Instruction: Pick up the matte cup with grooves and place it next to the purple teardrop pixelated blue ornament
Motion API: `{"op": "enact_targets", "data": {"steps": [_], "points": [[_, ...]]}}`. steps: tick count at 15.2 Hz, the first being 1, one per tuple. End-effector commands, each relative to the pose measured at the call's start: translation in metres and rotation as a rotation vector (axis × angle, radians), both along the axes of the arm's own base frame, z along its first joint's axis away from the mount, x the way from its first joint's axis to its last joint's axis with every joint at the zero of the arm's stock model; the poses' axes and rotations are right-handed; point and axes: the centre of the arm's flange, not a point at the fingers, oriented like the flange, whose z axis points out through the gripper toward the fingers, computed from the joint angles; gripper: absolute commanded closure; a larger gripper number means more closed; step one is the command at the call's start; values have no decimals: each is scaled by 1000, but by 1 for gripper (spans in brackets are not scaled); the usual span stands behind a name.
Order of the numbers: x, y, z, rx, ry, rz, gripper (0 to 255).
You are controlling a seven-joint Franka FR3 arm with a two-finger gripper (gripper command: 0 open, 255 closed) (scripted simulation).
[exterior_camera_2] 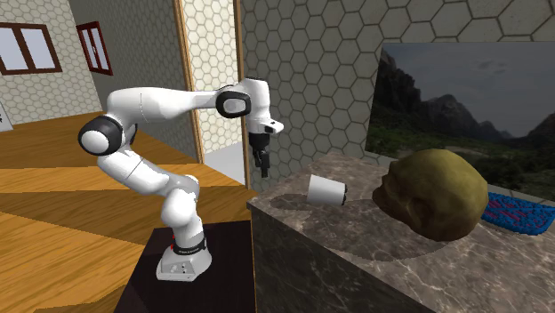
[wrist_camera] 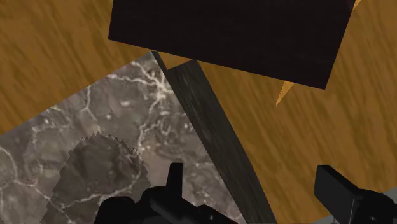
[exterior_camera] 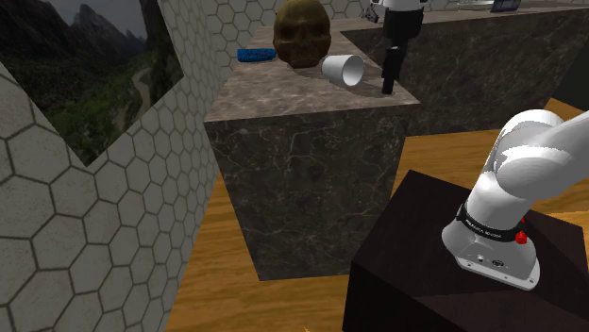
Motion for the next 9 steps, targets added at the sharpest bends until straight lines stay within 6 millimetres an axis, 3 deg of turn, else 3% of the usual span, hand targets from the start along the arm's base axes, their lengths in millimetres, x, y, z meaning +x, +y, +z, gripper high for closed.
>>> {"op": "enact_targets", "data": {"steps": [1,9], "points": [[0,0,0,0,0,0,0],[25,-13,-34,-392,-355,21,0]]}}
